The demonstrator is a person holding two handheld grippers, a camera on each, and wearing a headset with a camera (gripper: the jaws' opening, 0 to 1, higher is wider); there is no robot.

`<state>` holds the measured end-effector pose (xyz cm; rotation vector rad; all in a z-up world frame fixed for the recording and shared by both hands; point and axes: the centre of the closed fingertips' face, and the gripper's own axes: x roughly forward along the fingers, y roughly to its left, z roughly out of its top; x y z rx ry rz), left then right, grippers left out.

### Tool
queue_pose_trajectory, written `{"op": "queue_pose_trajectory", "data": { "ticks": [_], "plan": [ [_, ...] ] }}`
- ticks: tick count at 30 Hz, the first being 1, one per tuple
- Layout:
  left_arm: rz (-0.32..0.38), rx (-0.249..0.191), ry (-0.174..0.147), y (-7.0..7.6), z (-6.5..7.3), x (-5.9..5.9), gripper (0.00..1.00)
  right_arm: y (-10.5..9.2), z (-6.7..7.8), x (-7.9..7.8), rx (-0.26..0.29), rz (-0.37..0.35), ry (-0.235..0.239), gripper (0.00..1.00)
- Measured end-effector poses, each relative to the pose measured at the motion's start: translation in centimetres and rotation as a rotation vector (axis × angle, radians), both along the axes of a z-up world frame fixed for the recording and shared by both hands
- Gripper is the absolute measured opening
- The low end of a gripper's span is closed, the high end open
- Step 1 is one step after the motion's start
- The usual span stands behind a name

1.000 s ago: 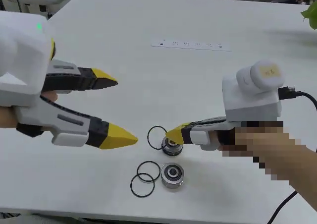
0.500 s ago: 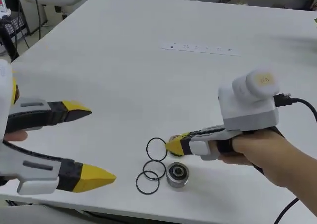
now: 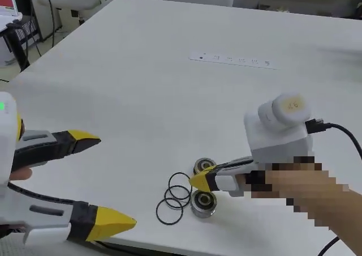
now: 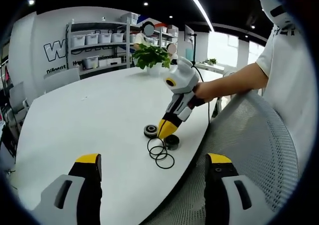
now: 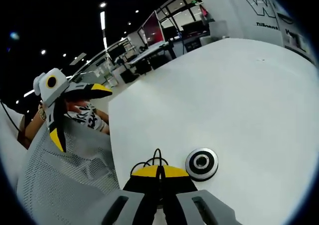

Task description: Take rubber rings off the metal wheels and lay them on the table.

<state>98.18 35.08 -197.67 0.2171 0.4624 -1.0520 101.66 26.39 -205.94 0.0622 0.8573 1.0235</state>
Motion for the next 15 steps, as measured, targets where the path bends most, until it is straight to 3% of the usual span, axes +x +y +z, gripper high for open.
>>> {"op": "queue_pose_trajectory", "data": {
  "ticks": [1, 4, 8, 15],
  "plan": [
    [-0.007, 0.005, 0.008, 0.0, -0.1, -0.2, 0.82, -0.1, -0.2, 0.0, -0.007, -0.002, 0.0, 0.0],
    [-0.013, 0.044, -0.014, 0.2, -0.4, -0.1, 0.82, -0.2, -0.6, 0.0, -0.024, -0.004, 0.002, 0.0],
    [-0.012, 0.047, -0.004, 0.2, -0.6, -0.2, 0.83, -0.5, -1.0, 0.3, -0.055, -0.013, -0.024, 0.0],
    [-0.035, 0.087, 0.011, 0.2, -1.4, -0.5, 0.83, -0.7, -1.4, 0.5, -0.092, 0.005, -0.069, 0.0]
  ]
}}
